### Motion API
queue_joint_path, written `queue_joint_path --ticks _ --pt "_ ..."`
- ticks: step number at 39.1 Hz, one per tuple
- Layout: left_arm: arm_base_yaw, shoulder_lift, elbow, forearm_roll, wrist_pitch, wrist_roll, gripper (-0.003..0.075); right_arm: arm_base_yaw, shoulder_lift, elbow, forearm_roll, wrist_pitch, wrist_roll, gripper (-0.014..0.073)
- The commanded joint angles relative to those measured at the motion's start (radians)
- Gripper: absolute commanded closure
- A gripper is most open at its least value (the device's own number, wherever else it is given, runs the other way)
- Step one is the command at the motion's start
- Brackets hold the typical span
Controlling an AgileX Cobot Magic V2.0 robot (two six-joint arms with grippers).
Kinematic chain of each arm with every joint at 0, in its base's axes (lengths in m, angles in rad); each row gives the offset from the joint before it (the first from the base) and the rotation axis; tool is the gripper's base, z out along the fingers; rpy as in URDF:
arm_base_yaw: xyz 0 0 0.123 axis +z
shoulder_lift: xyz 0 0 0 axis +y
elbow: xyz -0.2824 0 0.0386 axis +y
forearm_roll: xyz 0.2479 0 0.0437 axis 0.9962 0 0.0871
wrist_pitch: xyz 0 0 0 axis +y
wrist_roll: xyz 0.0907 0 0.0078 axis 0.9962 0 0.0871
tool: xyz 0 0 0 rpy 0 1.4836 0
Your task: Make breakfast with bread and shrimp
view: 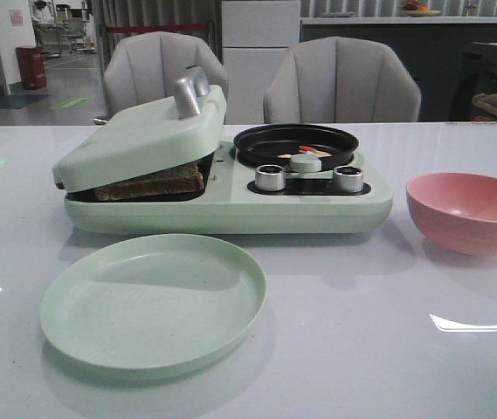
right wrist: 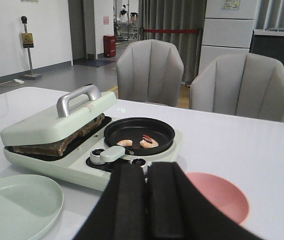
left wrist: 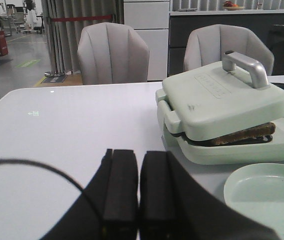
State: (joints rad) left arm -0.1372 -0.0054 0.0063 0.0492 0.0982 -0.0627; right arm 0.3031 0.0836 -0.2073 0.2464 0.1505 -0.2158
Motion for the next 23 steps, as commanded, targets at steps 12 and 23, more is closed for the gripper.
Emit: queue_joint_path --ticks 12,23 --pt "-0.001 -0.016 0.019 0.0 -0.081 -0.013 0.0606 -0.001 0.011 -0.028 -0.001 -0.083 -0.007 0.0466" --pt "-0.001 -0.016 0.019 0.0 -0.081 -0.013 0.0606 -0.1 -0.054 0.051 -0.113 -0.091 0.025 0.0466"
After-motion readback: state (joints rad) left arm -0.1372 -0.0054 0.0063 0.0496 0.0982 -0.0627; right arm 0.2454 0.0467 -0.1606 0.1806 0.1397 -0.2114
